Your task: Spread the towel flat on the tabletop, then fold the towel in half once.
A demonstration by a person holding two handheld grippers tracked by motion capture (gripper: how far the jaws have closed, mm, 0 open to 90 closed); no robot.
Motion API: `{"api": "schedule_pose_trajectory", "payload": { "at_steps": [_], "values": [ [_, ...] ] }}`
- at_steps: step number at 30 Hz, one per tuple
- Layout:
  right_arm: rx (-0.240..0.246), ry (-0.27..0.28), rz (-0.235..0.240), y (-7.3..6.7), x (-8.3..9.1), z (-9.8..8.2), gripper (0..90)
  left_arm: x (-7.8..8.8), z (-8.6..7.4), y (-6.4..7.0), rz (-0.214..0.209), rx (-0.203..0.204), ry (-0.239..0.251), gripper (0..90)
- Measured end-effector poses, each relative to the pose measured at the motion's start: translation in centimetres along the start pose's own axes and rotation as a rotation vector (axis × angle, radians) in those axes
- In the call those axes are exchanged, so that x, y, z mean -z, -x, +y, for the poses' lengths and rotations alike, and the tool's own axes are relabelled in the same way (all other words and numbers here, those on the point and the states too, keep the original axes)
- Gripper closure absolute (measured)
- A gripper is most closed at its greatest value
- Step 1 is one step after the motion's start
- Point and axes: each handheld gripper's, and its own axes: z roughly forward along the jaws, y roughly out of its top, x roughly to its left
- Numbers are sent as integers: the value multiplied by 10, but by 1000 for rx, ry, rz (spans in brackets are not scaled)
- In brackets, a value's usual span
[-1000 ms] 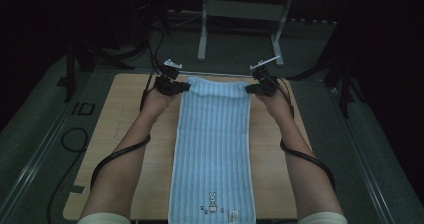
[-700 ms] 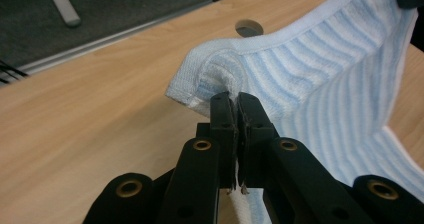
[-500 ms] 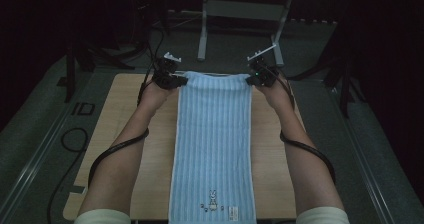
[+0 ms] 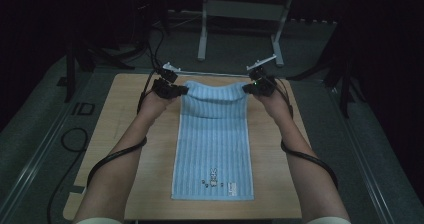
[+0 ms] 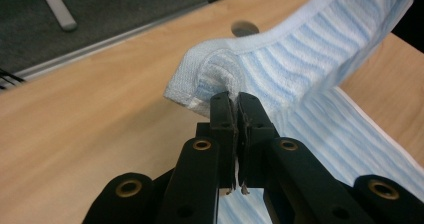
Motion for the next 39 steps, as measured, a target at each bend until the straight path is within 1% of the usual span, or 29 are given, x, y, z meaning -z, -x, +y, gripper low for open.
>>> {"api": "schedule_pose_trajectory", "payload": {
  "at_steps": [2,3,4,6,7,8,9,10,11,13,14,15,17,18,19,20,22,25,27,28,30,31,32,33,34,35,36,37,39],
  "values": [
    [-10,-1,22,-4,-2,-11,865,2,-10,2,-16,-2,13,873],
    [-10,12,30,-7,-2,-17,865,2,-15,4,-35,-2,7,873],
    [-5,6,47,-10,-4,-22,865,2,-21,5,-44,-8,9,873],
    [24,-8,48,-16,-7,-32,865,0,-32,6,-54,-7,-18,874],
    [29,-23,58,-18,-8,-36,866,-2,-39,7,-62,-9,-27,874],
    [29,-23,58,-18,-8,-36,866,-2,-39,7,-62,-9,-27,873],
    [41,-33,66,-21,-10,-41,865,-2,-40,7,-62,-10,-32,873],
    [42,-37,68,-22,-11,-43,865,-3,-42,7,-61,-4,-33,874],
    [40,-44,70,-22,-12,-45,865,-3,-44,7,-73,2,-33,873],
    [29,-33,84,-23,-10,-49,865,-1,-45,8,-77,1,-24,873],
    [31,-29,85,-23,-9,-50,865,0,-45,9,-86,1,-25,874],
    [32,-17,85,-24,-7,-52,865,1,-46,11,-85,-10,-24,873],
    [28,-10,96,-25,-3,-57,865,5,-49,14,-108,-12,-16,874],
    [28,-10,96,-25,-3,-57,865,5,-49,14,-108,-12,-16,873],
    [29,-2,100,-26,0,-60,865,11,-55,19,-125,-27,-5,873],
    [36,14,106,-29,8,-67,866,13,-57,23,-125,-40,-5,873],
    [48,31,116,-32,16,-74,865,19,-62,28,-127,-63,-3,873],
    [59,64,114,-37,32,-85,865,31,-68,37,-153,-89,16,873],
    [72,92,115,-43,43,-92,865,39,-71,42,-170,-91,33,873],
    [77,99,119,-45,48,-95,865,44,-72,45,-172,-98,41,873],
    [80,133,134,-50,58,-103,865,54,-77,52,-192,-116,66,872],
    [80,144,139,-53,64,-107,865,60,-82,56,-200,-124,87,872],
    [83,163,142,-57,70,-113,865,66,-87,59,-214,-119,100,871],
    [77,180,155,-60,76,-120,865,69,-91,61,-221,-120,104,871],
    [75,187,167,-63,79,-124,865,73,-97,66,-233,-118,111,871],
    [79,178,177,-67,81,-129,865,74,-101,69,-241,-119,114,871],
    [86,174,175,-71,82,-133,865,76,-107,73,-242,-135,106,871],
    [104,172,174,-76,84,-138,865,77,-112,76,-242,-138,101,871],
    [100,174,202,-85,86,-150,865,78,-124,84,-260,-143,95,871]
  ]
}}
